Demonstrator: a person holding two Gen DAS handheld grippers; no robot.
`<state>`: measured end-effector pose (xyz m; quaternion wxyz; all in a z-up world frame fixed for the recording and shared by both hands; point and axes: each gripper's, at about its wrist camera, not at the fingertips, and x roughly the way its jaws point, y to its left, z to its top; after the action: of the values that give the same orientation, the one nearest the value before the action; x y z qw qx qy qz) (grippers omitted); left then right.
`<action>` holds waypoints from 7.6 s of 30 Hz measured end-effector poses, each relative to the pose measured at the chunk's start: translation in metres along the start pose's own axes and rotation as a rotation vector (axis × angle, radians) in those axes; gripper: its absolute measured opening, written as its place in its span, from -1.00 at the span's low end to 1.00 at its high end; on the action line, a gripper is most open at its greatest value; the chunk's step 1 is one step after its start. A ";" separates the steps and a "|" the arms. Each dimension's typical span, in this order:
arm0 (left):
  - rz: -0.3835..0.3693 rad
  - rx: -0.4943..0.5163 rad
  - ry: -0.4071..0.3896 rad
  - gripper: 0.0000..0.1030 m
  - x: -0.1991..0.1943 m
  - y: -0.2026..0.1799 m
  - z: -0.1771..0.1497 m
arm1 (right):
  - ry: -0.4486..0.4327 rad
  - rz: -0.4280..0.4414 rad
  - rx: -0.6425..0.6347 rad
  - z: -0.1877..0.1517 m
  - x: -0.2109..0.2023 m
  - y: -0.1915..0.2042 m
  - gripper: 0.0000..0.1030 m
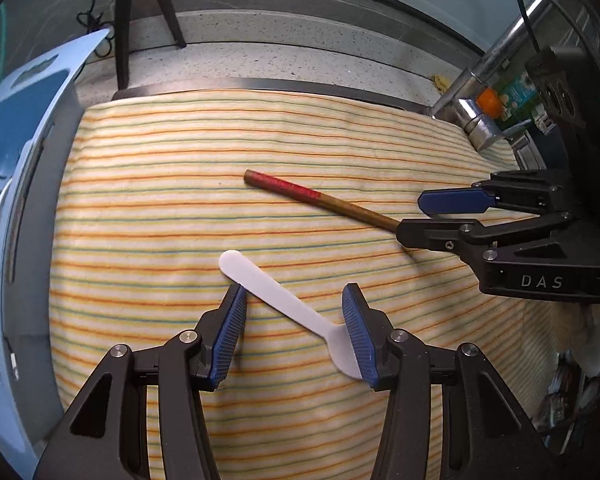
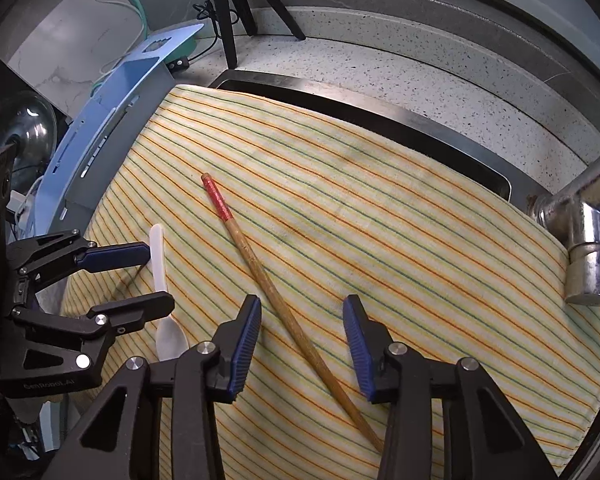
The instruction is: Organize utensils
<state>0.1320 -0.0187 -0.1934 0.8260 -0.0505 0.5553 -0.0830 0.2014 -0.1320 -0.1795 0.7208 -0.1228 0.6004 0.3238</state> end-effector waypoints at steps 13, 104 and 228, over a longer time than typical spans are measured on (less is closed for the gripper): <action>0.078 0.131 -0.006 -0.67 0.010 -0.021 0.005 | 0.011 -0.036 -0.049 0.003 0.004 0.004 -0.37; 0.194 -0.169 -0.306 -0.82 -0.134 0.193 -0.025 | -0.213 0.240 0.089 0.123 0.014 0.221 -0.88; 0.365 -0.240 -0.445 0.55 -0.223 0.041 -0.118 | -0.548 -0.016 -0.037 -0.045 -0.149 0.159 0.50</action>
<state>-0.0565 0.0655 -0.0427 0.9165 -0.0642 0.3668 0.1459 0.0578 -0.0843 -0.0164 0.8565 -0.0483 0.3762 0.3501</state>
